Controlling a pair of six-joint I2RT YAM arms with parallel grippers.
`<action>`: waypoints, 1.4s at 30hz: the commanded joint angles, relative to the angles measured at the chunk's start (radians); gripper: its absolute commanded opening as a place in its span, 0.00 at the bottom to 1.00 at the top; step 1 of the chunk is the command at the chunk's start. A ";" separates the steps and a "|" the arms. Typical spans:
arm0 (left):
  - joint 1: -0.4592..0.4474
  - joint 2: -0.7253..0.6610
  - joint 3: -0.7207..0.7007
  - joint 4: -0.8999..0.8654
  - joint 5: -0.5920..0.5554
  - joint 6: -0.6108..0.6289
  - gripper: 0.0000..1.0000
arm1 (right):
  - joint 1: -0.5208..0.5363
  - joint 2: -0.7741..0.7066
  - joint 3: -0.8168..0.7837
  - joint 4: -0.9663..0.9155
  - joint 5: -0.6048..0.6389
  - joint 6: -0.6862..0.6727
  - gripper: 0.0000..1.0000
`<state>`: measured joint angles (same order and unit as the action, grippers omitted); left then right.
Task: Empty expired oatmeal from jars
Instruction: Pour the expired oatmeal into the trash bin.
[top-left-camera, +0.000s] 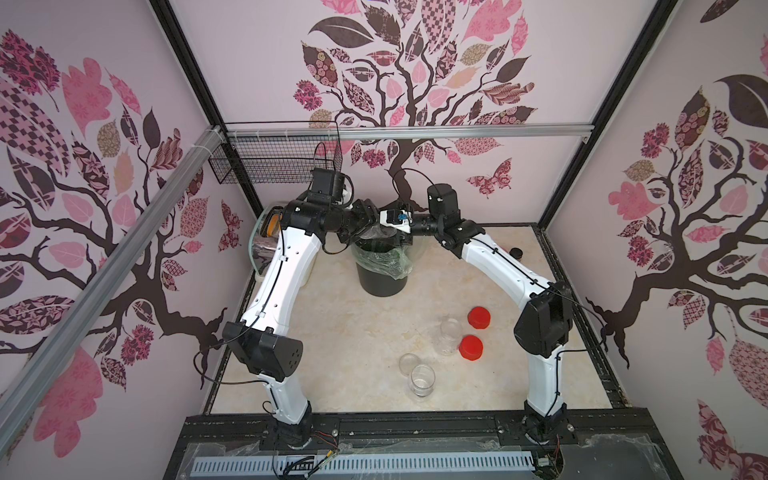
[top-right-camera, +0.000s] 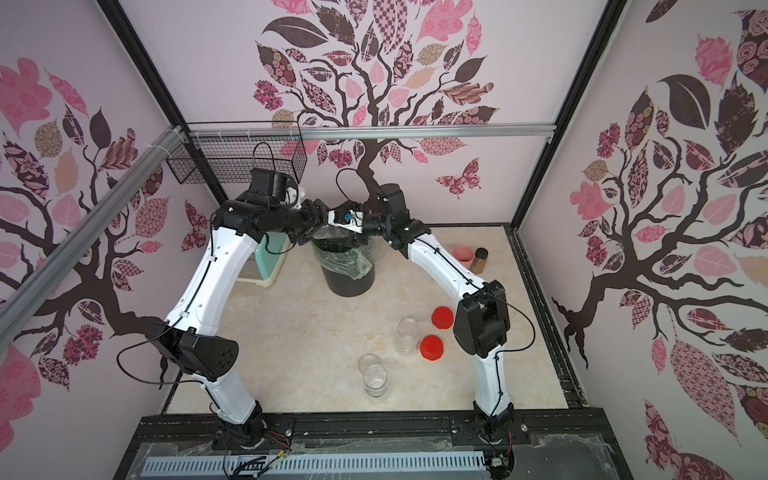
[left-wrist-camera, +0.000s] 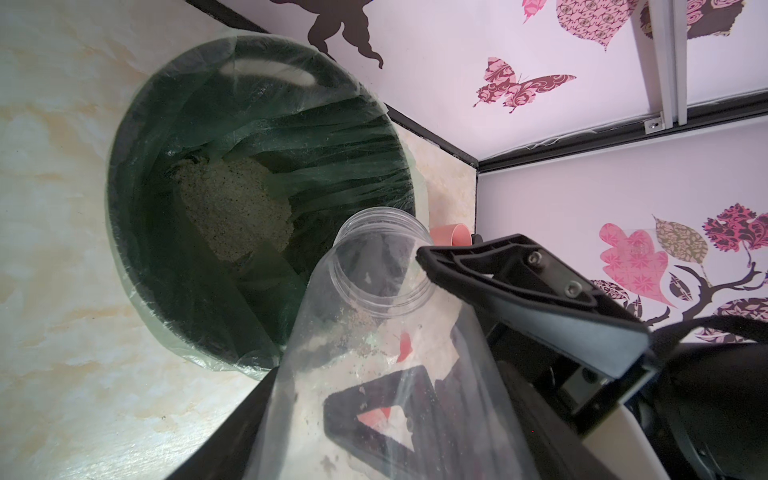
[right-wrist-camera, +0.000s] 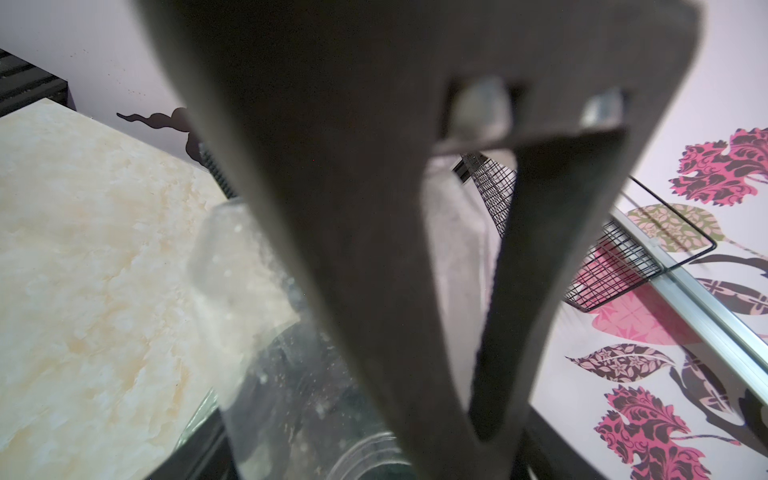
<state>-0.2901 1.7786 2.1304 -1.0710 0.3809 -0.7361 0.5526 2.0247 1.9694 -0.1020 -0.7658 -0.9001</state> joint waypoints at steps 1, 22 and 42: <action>-0.017 -0.049 -0.014 0.124 0.095 0.064 0.62 | 0.012 0.010 0.040 -0.047 -0.032 0.046 0.29; 0.004 -0.135 -0.150 0.268 0.027 0.019 0.98 | -0.005 0.021 0.041 -0.073 -0.039 0.078 0.24; 0.028 -0.335 -0.385 0.454 -0.269 0.069 0.98 | -0.046 0.020 0.011 0.109 -0.044 0.279 0.23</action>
<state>-0.2680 1.5188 1.7817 -0.6884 0.2039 -0.7216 0.5159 2.0415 1.9846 -0.0891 -0.8036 -0.7158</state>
